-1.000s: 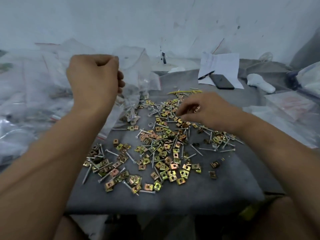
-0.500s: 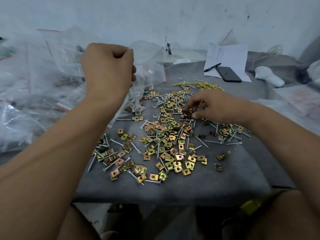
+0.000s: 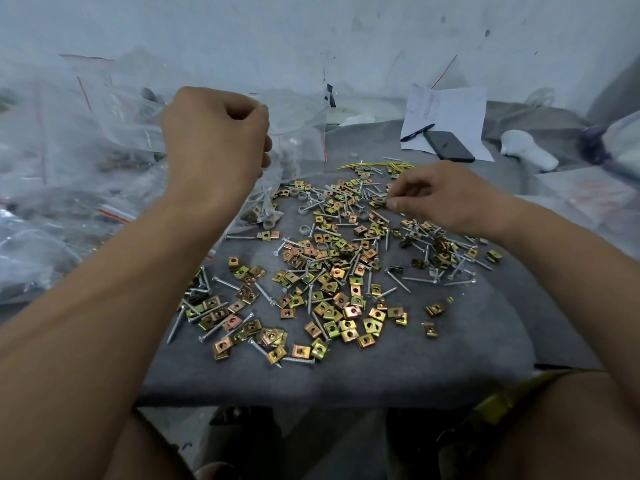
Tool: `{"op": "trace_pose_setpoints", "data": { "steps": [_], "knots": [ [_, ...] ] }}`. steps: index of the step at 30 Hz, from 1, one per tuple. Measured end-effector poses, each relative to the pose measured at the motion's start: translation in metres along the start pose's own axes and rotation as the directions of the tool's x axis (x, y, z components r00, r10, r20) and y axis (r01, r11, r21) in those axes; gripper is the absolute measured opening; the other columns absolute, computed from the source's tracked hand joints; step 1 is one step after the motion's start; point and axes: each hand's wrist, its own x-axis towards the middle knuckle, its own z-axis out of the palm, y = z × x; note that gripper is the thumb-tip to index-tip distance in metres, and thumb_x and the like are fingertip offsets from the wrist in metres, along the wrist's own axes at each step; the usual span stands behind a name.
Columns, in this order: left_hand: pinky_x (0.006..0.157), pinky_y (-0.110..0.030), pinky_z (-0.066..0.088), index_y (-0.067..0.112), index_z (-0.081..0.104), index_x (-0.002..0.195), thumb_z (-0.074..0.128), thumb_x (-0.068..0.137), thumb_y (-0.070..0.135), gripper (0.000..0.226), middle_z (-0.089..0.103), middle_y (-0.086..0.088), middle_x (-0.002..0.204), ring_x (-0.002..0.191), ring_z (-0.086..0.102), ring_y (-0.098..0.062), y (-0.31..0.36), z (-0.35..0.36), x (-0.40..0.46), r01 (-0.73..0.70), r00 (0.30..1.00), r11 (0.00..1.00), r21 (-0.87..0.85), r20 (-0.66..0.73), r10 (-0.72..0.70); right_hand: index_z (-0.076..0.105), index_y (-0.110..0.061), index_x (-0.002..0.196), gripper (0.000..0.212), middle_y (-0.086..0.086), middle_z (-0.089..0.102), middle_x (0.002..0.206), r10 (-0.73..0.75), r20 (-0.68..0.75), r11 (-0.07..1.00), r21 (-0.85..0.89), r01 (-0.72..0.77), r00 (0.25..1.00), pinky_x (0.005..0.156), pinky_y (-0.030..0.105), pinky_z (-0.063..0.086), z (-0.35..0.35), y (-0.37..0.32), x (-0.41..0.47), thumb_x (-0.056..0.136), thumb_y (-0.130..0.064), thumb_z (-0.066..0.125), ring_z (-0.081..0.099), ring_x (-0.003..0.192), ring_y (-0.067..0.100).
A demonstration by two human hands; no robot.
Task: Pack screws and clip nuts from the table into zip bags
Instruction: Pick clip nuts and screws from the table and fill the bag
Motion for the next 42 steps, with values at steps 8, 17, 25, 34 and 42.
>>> {"op": "trace_pose_setpoints", "data": {
  "steps": [8, 17, 25, 34, 42],
  "knots": [
    [0.061, -0.045, 0.064, -0.003, 0.078, 0.084, 0.063, 0.099, 0.016, 0.029, 0.073, -0.014, 0.068, 0.055, 0.071, -0.015, 0.002, 0.007, -0.003, -0.016, 0.999, 0.999, 0.044, 0.042, 0.014, 0.080, -0.032, 0.091, 0.006, -0.017, 0.074, 0.085, -0.087, 0.095, 0.982, -0.157, 0.101, 0.992, 0.084, 0.033, 0.058, 0.022, -0.027, 0.008, 0.086, -0.030, 0.083, 0.068, 0.084, 0.001],
    [0.062, -0.051, 0.061, -0.009, 0.075, 0.088, 0.060, 0.099, 0.010, 0.027, 0.073, -0.018, 0.069, 0.061, 0.074, -0.024, 0.000, 0.007, -0.003, -0.005, 0.998, 0.998, 0.068, 0.070, 0.000, 0.078, -0.034, 0.091, 0.014, -0.017, 0.074, 0.086, -0.073, 0.160, 0.965, -0.240, 0.110, 0.984, 0.084, 0.033, 0.058, 0.024, -0.041, 0.015, 0.083, -0.025, 0.085, 0.068, 0.086, 0.001],
    [0.058, -0.051, 0.061, -0.008, 0.075, 0.085, 0.062, 0.097, 0.012, 0.026, 0.072, -0.015, 0.066, 0.052, 0.071, -0.014, -0.004, 0.007, -0.001, -0.002, 0.998, 0.999, 0.047, 0.059, -0.001, 0.071, -0.038, 0.088, 0.022, -0.021, 0.070, 0.084, -0.047, 0.246, 0.980, -0.177, 0.092, 0.968, 0.070, 0.021, 0.052, 0.024, -0.031, 0.011, 0.083, -0.022, 0.086, 0.066, 0.077, -0.003],
    [0.061, -0.048, 0.063, -0.005, 0.077, 0.086, 0.063, 0.100, 0.012, 0.026, 0.073, -0.012, 0.067, 0.053, 0.071, -0.013, -0.004, 0.004, -0.001, -0.009, 0.997, 0.999, 0.043, 0.075, 0.006, 0.065, -0.002, 0.118, 0.020, 0.021, 0.072, 0.100, 0.063, 0.166, 0.840, 0.524, -0.142, 0.984, 0.079, 0.031, 0.062, 0.017, -0.021, 0.004, 0.098, -0.004, 0.065, 0.072, 0.085, 0.019],
    [0.057, -0.047, 0.062, 0.001, 0.079, 0.084, 0.063, 0.101, 0.011, 0.025, 0.074, -0.012, 0.068, 0.054, 0.070, -0.016, -0.005, 0.007, -0.002, -0.005, 0.993, 1.000, 0.020, 0.116, 0.003, 0.072, -0.002, 0.113, 0.024, 0.017, 0.070, 0.105, -0.013, 0.128, 0.448, 0.887, -0.108, 0.992, 0.082, 0.033, 0.061, 0.010, -0.025, -0.002, 0.091, -0.008, 0.067, 0.069, 0.086, 0.021]
  ]
}}
